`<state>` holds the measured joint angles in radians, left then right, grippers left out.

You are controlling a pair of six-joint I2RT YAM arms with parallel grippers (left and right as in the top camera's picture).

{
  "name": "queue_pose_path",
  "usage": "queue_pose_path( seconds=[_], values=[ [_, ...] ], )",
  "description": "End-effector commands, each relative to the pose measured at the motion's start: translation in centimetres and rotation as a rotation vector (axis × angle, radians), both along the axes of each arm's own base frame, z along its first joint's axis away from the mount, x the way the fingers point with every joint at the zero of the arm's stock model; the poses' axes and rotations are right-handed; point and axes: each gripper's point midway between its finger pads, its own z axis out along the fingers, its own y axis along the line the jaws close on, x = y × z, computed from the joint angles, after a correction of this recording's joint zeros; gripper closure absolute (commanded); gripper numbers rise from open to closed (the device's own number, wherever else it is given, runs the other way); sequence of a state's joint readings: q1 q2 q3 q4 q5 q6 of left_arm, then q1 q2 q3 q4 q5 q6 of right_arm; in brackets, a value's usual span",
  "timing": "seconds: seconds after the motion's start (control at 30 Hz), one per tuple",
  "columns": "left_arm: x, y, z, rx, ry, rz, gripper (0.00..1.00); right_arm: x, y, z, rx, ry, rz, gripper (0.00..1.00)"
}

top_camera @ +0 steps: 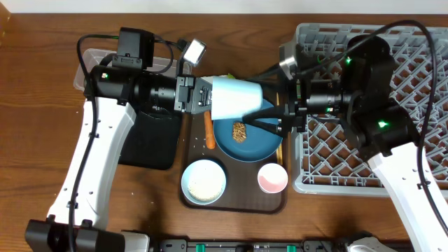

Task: Sort waste into correct bins and load items into the dishwasher rack
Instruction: 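Lift the light-blue cup and hand it to the right gripper, then place the light-blue cup upside down in the dish rack with right gripper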

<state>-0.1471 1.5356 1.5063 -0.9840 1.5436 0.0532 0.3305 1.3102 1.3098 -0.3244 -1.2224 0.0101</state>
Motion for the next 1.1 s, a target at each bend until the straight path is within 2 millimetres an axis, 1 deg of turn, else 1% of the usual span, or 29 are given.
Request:
queue_pose_path(
  seconds=[0.0, 0.03, 0.07, 0.1, 0.27, 0.33, 0.37, 0.4, 0.43, 0.47, 0.5, 0.53, 0.6, 0.67, 0.7, 0.83, 0.87, 0.97, 1.03, 1.07],
  values=[
    [-0.7, 0.0, 1.3, -0.032, -0.046, -0.016, 0.94, -1.5, 0.5, 0.5, 0.016, 0.002, 0.077, 0.21],
    [-0.7, 0.0, 1.3, -0.032, -0.047, -0.016, 0.94, -1.5, 0.6, 0.4, 0.014, 0.006, 0.078, 0.21],
    [-0.7, 0.0, 1.3, -0.032, -0.047, -0.016, 0.94, -1.5, 0.6, 0.3, 0.009, 0.012, 0.074, 0.22],
    [-0.7, 0.0, 1.3, -0.032, -0.046, -0.016, 0.94, -1.4, 0.7, 0.2, 0.005, 0.014, 0.068, 0.26],
    [-0.7, 0.0, 1.3, -0.032, -0.046, -0.016, 0.94, -1.1, 0.9, -0.4, -0.017, 0.036, 0.039, 0.37],
    [-0.7, 0.0, 1.3, -0.032, -0.047, -0.016, 0.94, -0.5, 0.9, -0.9, -0.040, 0.051, -0.003, 0.41],
    [-0.7, 0.0, 1.3, -0.032, -0.046, -0.016, 0.90, 0.2, 0.7, -1.5, -0.066, 0.066, -0.054, 0.43],
    [-0.7, 0.0, 1.3, -0.032, -0.047, -0.016, 0.76, 0.9, 0.6, -2.1, -0.092, 0.077, -0.103, 0.43],
    [-0.7, 0.0, 1.2, -0.030, -0.047, -0.014, 0.57, 1.7, 0.3, -2.7, -0.122, 0.087, -0.159, 0.43],
    [-0.7, 0.1, 1.2, -0.030, -0.050, -0.013, 0.36, 2.2, 0.0, -3.1, -0.145, 0.090, -0.206, 0.43],
    [-0.6, 0.1, 1.2, -0.027, -0.054, -0.011, 0.12, 2.9, -0.5, -3.5, -0.170, 0.091, -0.260, 0.43],
    [-0.5, 0.1, 1.1, -0.021, -0.059, -0.006, 0.02, 3.2, -0.9, -3.6, -0.184, 0.087, -0.296, 0.43],
    [-0.2, 0.2, 1.1, -0.017, -0.075, 0.001, 0.02, 3.7, -2.0, -3.3, -0.199, 0.072, -0.364, 0.44],
    [0.0, 0.4, 1.1, -0.018, -0.086, 0.009, 0.02, 4.4, -3.5, -3.0, -0.213, 0.071, -0.451, 0.47],
    [0.2, 0.6, 1.1, -0.019, -0.089, 0.016, 0.02, 5.1, -5.1, -3.1, -0.232, 0.090, -0.543, 0.48],
    [0.7, 1.2, 1.1, -0.017, -0.090, 0.038, 0.02, 5.8, -9.9, -3.7, -0.284, 0.143, -0.733, 0.49],
    [0.8, 1.3, 1.1, -0.018, -0.090, 0.042, 0.02, 5.9, -11.4, -4.0, -0.299, 0.169, -0.790, 0.50],
    [0.9, 1.5, 1.1, -0.017, -0.090, 0.048, 0.02, 6.5, -16.6, -5.7, -0.352, 0.298, -1.022, 0.50],
    [0.9, 1.5, 1.1, -0.017, -0.090, 0.048, 0.02, 6.5, -20.9, -7.4, -0.389, 0.417, -1.204, 0.49],
    [0.9, 1.5, 1.1, -0.017, -0.090, 0.048, 0.02, 6.2, -22.6, -8.1, -0.402, 0.473, -1.277, 0.49]
  ],
)
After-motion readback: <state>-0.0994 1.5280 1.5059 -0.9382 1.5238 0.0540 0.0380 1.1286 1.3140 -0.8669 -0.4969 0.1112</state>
